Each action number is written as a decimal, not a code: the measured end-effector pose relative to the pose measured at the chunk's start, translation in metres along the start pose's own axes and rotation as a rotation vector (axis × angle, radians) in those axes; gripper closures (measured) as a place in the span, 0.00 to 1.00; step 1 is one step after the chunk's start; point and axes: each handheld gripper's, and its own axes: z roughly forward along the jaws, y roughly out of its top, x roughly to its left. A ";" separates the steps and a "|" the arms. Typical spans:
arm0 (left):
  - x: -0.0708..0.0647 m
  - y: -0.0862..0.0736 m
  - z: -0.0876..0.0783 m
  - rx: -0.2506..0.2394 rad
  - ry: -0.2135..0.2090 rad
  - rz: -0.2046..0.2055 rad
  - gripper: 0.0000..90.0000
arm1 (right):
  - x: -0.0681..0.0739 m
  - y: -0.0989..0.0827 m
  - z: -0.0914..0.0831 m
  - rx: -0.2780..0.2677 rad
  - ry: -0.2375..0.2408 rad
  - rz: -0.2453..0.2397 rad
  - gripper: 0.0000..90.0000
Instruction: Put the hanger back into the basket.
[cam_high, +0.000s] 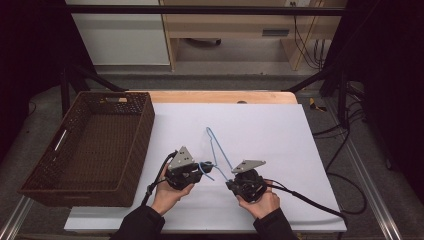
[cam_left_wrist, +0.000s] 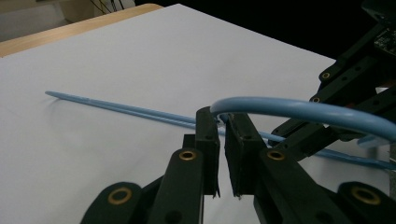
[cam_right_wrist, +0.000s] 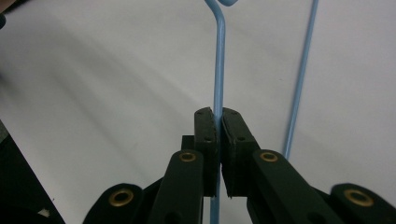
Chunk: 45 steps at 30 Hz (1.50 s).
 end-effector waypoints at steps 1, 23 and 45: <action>0.000 0.000 0.000 -0.003 -0.001 0.001 0.92 | 0.000 0.000 0.000 -0.001 -0.004 -0.001 0.97; 0.004 -0.001 -0.055 0.015 0.172 0.109 0.30 | -0.022 0.011 -0.051 -0.102 0.087 -0.087 0.98; 0.006 -0.004 -0.054 0.147 0.192 0.297 0.18 | -0.007 0.012 -0.041 -0.080 0.302 -0.123 0.98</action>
